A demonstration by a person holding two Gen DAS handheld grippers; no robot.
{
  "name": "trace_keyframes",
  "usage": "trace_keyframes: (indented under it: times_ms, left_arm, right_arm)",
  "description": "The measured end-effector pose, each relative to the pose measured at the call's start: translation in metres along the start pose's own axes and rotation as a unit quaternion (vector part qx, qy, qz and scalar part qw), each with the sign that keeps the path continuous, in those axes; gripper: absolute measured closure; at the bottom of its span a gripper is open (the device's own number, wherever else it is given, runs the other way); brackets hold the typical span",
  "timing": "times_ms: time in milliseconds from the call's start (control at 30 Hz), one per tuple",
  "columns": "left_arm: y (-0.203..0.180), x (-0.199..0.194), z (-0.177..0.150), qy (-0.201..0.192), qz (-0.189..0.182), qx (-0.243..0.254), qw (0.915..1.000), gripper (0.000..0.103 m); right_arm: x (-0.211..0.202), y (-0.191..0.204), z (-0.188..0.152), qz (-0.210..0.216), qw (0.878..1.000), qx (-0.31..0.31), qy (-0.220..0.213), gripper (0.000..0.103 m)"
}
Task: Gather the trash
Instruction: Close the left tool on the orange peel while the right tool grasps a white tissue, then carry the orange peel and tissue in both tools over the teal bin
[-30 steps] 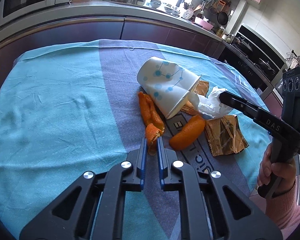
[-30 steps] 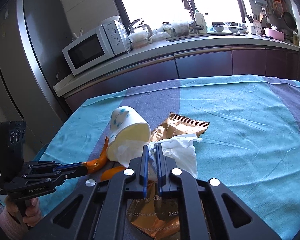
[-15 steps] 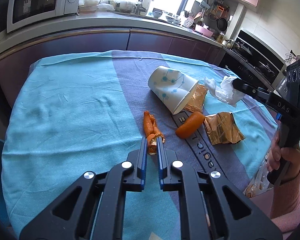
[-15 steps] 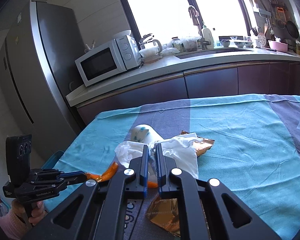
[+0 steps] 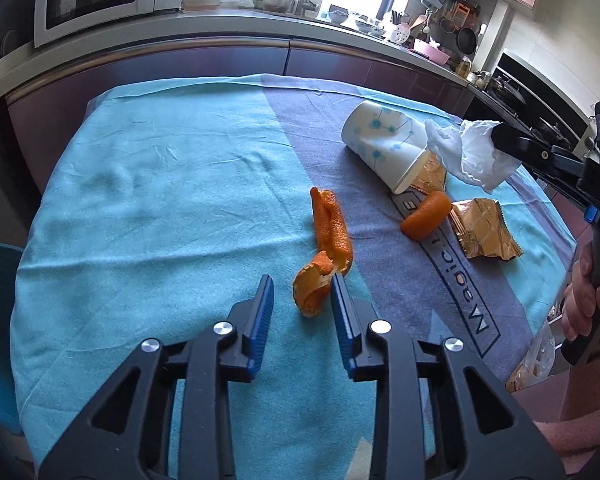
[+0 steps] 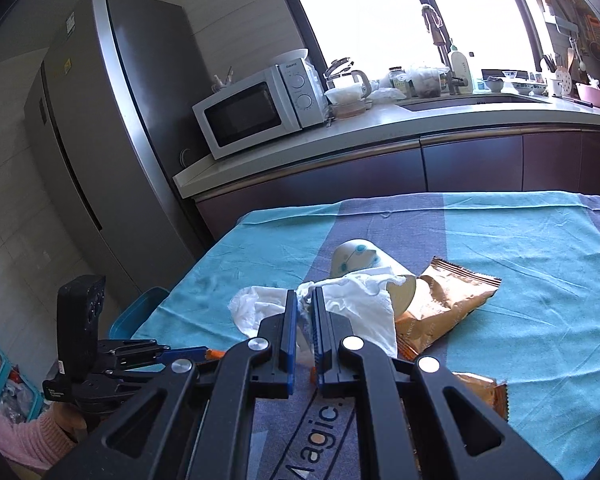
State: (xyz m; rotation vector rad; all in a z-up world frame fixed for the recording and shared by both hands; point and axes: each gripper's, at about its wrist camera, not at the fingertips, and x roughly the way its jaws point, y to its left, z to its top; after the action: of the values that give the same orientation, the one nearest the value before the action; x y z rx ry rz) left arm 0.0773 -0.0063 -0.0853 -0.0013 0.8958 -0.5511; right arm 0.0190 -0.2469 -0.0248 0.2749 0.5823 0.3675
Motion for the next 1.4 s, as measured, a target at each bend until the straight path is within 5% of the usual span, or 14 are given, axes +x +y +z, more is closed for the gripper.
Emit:
trace_keyframes:
  times_ms: [133,300,867,1067,1200,1400]
  left_arm:
    - [0.005,0.003,0.004,0.000,-0.015,-0.012,0.9998,0.076]
    - [0.006,0.002,0.004,-0.003,-0.030,-0.017,0.9994,0.093]
    - [0.014,-0.056,-0.010,-0.057,-0.014,-0.011,0.9982,0.096]
    - [0.020,-0.058,-0.020,-0.036,-0.015,0.007,0.9992,0.095]
    - [0.017,-0.044,-0.028,-0.020,0.005,0.025,0.9995,0.073]
    - [0.018,-0.031,-0.026,-0.015,-0.009,0.034,0.9993,0.077]
  right_arm:
    - [0.009,0.004,-0.003,0.010,1.000,0.000,0.011,0.097]
    - [0.018,0.011,-0.006,0.024,1.000,-0.001,0.019,0.097]
    - [0.040,0.040,-0.004,0.068,0.997,-0.016,0.032,0.097]
    - [0.049,0.054,-0.006,0.079,0.996,-0.027,0.042,0.097]
    - [0.054,0.055,-0.009,0.080,0.995,-0.024,0.051,0.097]
    - [0.056,0.050,-0.012,0.075,0.995,-0.019,0.056,0.097]
